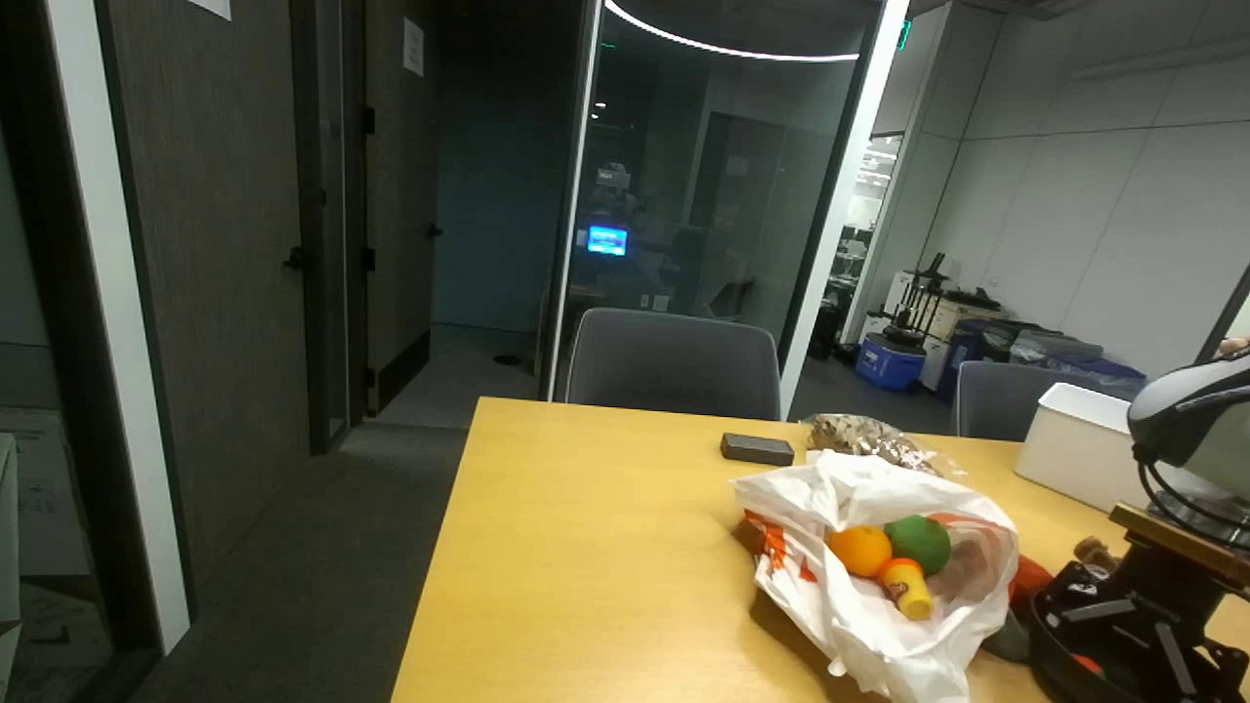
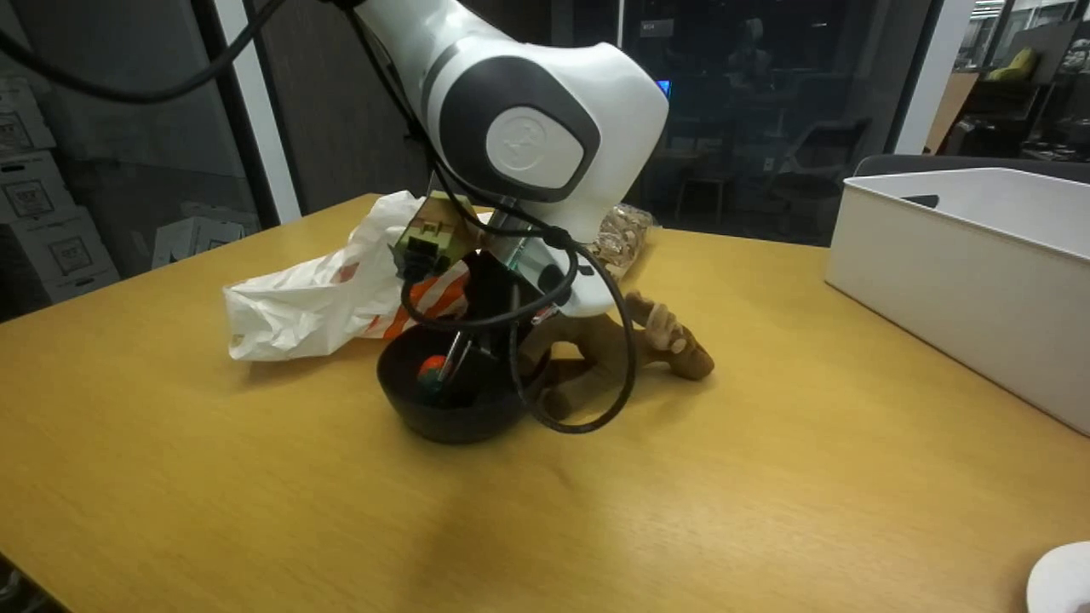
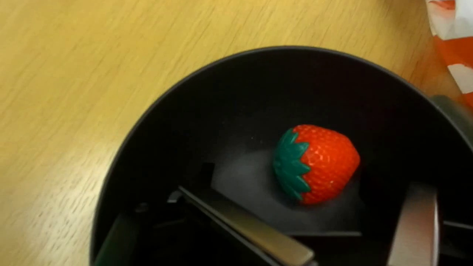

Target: Put the orange, the apple, the yellow container and the strawberry in the plastic

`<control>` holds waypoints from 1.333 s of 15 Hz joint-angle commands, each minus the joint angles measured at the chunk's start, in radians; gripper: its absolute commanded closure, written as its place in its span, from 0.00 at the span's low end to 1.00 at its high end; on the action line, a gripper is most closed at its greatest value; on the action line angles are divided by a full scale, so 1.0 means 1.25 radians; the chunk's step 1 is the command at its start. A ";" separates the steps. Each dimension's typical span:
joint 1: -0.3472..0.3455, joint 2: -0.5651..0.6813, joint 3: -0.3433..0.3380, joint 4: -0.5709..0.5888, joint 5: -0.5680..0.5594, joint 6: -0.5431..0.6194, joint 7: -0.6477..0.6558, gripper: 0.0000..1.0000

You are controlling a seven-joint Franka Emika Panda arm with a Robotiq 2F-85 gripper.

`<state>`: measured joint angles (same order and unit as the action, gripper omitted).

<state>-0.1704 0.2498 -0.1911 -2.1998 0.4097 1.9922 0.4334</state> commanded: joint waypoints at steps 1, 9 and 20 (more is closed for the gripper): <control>-0.001 0.004 0.001 -0.008 0.022 0.020 0.009 0.26; -0.007 -0.024 -0.012 -0.003 0.001 -0.010 0.028 0.74; 0.010 -0.295 0.013 0.028 -0.069 -0.152 -0.094 0.74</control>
<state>-0.1868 -0.0175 -0.2136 -2.1791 0.3594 1.8554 0.3428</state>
